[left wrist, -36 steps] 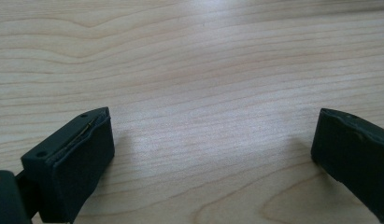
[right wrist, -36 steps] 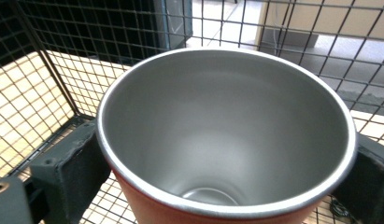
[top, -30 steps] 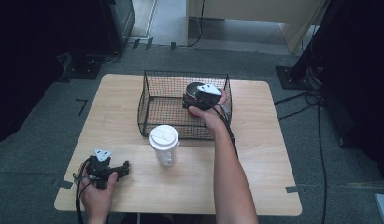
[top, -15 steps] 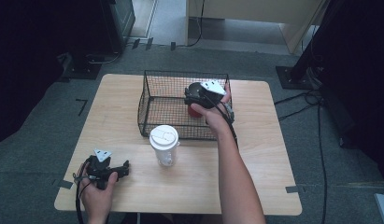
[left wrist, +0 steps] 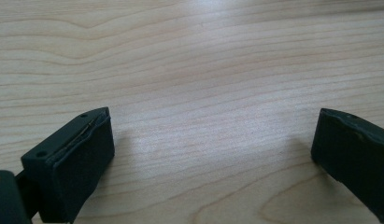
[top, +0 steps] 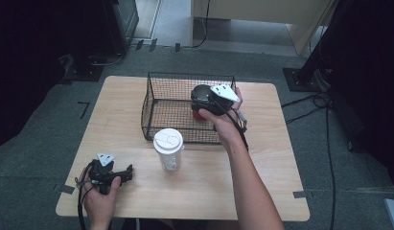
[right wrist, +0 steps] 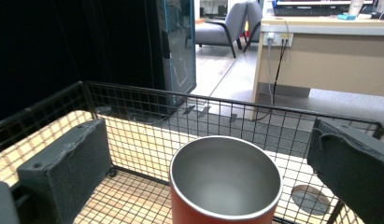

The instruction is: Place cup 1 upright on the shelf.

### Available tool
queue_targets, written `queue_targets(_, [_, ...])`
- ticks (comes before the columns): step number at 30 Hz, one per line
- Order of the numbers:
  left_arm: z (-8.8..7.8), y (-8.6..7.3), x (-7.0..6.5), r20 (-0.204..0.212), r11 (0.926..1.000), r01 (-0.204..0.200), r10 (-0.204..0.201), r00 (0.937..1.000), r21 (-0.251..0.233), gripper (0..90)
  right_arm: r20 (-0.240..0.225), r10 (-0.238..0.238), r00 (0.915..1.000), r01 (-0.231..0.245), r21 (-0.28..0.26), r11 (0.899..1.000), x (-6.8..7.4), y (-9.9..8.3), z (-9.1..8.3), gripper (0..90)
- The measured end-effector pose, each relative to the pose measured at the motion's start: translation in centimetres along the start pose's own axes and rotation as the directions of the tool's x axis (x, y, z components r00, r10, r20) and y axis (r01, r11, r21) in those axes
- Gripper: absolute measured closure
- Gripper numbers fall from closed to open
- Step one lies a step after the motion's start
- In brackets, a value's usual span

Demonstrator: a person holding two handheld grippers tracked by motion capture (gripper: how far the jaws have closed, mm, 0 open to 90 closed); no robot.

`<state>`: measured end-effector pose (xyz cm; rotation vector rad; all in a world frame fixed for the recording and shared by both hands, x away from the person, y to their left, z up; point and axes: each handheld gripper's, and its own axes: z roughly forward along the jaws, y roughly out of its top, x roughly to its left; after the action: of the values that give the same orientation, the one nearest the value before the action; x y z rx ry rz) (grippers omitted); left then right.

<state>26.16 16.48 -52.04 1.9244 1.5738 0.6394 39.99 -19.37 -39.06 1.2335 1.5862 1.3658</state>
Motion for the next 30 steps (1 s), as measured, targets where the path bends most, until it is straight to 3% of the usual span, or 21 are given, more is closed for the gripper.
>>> queue_targets(12, [0.0,0.0,0.0,0.000,1.0000,0.001,-0.001,1.0000,-0.003,0.1,-0.020,-0.015,0.9997,0.015,-0.006,1.000,1.3,-0.7,-5.4,0.0])
queue_targets(22, [0.1,0.1,-0.1,0.001,1.0000,-0.001,0.001,1.0000,-0.001,0.1,-0.057,-0.034,0.9978,0.033,-0.016,0.999,2.7,-3.0,-9.6,0.0])
queue_targets(30, [0.1,0.1,-0.1,0.002,1.0000,0.000,0.000,1.0000,-0.001,0.1,-0.064,-0.051,0.9966,0.050,-0.016,0.999,3.5,-5.0,-11.9,0.0])
